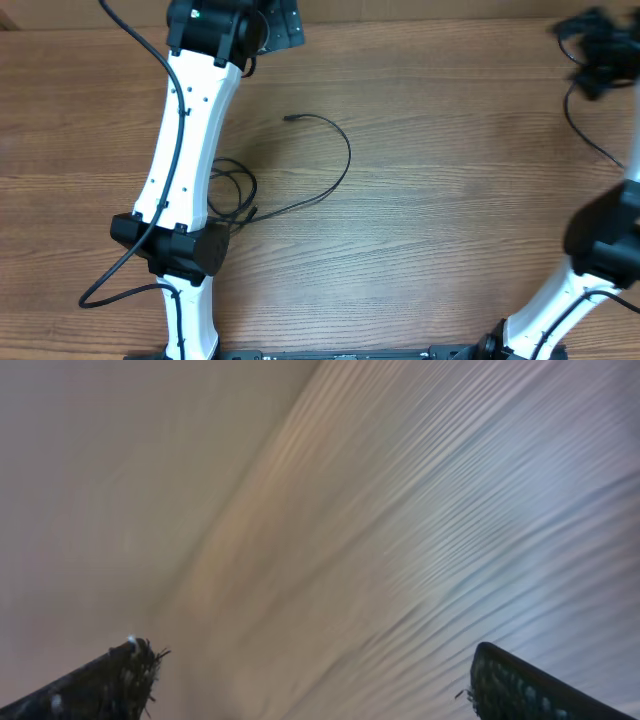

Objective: Untangle cables

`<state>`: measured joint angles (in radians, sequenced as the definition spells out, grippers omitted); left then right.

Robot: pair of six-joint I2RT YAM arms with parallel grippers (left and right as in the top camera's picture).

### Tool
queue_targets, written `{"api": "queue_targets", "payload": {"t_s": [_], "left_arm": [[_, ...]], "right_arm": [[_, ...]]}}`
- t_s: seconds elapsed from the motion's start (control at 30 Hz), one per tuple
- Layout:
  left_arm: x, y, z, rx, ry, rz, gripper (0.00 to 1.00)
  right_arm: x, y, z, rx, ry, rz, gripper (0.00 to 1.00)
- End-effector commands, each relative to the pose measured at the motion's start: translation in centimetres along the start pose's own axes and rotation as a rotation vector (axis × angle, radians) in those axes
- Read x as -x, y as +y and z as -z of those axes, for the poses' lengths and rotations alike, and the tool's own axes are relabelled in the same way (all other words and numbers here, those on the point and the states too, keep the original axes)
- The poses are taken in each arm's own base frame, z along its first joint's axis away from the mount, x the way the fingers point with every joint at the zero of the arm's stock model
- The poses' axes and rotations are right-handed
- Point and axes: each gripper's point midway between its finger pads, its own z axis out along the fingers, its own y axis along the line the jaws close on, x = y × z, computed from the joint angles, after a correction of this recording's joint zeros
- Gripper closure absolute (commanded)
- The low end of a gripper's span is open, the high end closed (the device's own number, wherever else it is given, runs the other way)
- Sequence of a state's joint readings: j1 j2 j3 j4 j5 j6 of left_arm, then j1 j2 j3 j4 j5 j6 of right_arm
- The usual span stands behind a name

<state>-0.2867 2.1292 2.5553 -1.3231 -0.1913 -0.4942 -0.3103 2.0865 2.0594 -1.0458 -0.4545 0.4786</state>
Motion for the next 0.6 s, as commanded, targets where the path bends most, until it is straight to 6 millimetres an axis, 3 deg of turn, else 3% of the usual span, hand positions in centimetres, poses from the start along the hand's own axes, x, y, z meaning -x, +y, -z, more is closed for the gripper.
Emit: {"api": "queue_targets", "payload": {"t_s": [0.0,0.07,0.13,0.27,0.33,0.5,0.57], "left_arm": [[2.2,2.4,1.2,0.021,-0.055,0.028,0.00],[3.0,3.7,1.5,0.040,-0.074,0.052,0.00],[4.4,5.5,1.9,0.057,-0.109,0.088,0.00],[6.3,8.2,2.3,0.076,-0.154,0.141,0.00],[6.6,9.1,2.3,0.087,-0.159,0.154,0.00],[6.3,10.0,2.3,0.107,-0.140,0.158,0.00],[6.3,10.3,2.2,0.112,-0.137,0.159,0.00]], "right_arm": [[-7.8,5.8,-3.9,0.006,0.141,0.191,0.03],[-10.9,7.0,-5.6,-0.053,0.161,0.175,0.03],[-15.5,9.0,-8.0,-0.091,0.190,0.114,0.14],[-22.0,10.2,-10.7,-0.159,0.219,-0.085,0.19],[-25.1,10.4,-11.7,-0.185,0.245,-0.141,0.30],[-32.8,10.4,-12.4,-0.261,0.329,-0.189,0.30],[-35.4,10.3,-12.2,-0.291,0.357,-0.178,0.48]]}}
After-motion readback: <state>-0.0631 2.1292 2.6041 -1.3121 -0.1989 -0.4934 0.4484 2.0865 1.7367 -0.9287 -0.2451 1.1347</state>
